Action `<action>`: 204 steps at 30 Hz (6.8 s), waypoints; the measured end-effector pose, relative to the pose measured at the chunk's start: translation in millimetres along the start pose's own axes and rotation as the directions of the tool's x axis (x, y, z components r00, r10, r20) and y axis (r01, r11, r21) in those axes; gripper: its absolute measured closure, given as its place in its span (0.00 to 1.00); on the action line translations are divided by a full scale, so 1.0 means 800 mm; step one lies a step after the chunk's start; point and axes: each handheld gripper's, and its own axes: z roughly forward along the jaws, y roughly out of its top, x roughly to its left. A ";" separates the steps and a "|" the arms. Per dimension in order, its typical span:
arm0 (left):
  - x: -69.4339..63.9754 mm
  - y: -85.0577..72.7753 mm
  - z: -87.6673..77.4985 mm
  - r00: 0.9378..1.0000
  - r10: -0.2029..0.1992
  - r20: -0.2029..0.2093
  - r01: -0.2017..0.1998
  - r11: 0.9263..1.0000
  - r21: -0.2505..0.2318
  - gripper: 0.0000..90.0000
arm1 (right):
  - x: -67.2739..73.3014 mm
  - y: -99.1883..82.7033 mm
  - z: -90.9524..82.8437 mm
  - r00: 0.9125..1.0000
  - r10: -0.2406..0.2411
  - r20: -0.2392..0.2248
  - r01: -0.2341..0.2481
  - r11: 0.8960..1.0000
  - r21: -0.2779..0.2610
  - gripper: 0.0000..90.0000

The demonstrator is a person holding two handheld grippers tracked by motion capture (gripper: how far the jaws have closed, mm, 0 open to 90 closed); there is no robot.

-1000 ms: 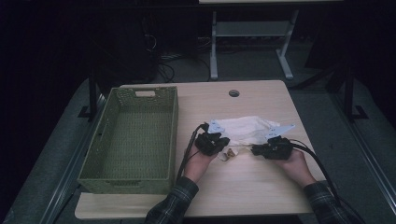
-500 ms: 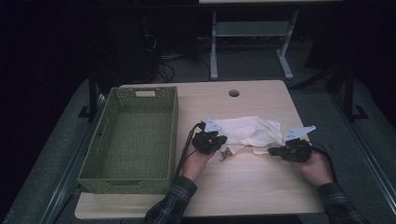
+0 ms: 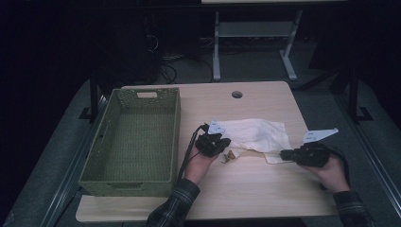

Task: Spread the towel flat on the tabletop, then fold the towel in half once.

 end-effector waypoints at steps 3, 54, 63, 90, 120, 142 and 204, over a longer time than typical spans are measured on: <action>0.000 0.000 0.000 1.000 0.007 0.003 -0.007 1.000 0.002 0.97 | 0.009 0.005 0.021 1.000 -0.029 -0.007 0.029 0.999 0.039 0.85; -0.053 -0.039 -0.081 1.000 -0.009 -0.030 0.010 1.000 0.013 0.97 | 0.008 -0.051 -0.090 0.999 -0.025 0.029 0.027 0.995 -0.092 0.96; -0.072 -0.066 -0.093 0.999 -0.024 -0.039 0.026 0.998 0.063 0.99 | 0.027 -0.075 -0.106 1.000 -0.023 0.013 0.024 0.996 -0.091 0.96; -0.088 -0.091 -0.031 0.996 -0.014 0.083 -0.006 0.972 0.236 0.98 | 0.032 -0.088 -0.076 1.000 -0.020 -0.016 0.020 1.000 0.021 0.93; -0.035 -0.053 -0.034 0.997 -0.051 0.061 0.044 0.993 0.114 0.62 | -0.001 -0.027 -0.046 0.995 -0.026 0.096 0.029 0.999 -0.032 0.69; 0.027 -0.011 0.003 0.996 -0.036 -0.087 0.044 0.996 0.084 0.56 | -0.054 0.032 -0.016 0.992 -0.009 0.128 0.020 0.996 -0.081 0.69; 0.134 0.020 0.088 0.960 -0.177 -0.219 0.194 0.979 0.057 0.96 | -0.179 0.060 0.041 0.944 0.133 0.303 -0.134 0.991 -0.017 0.97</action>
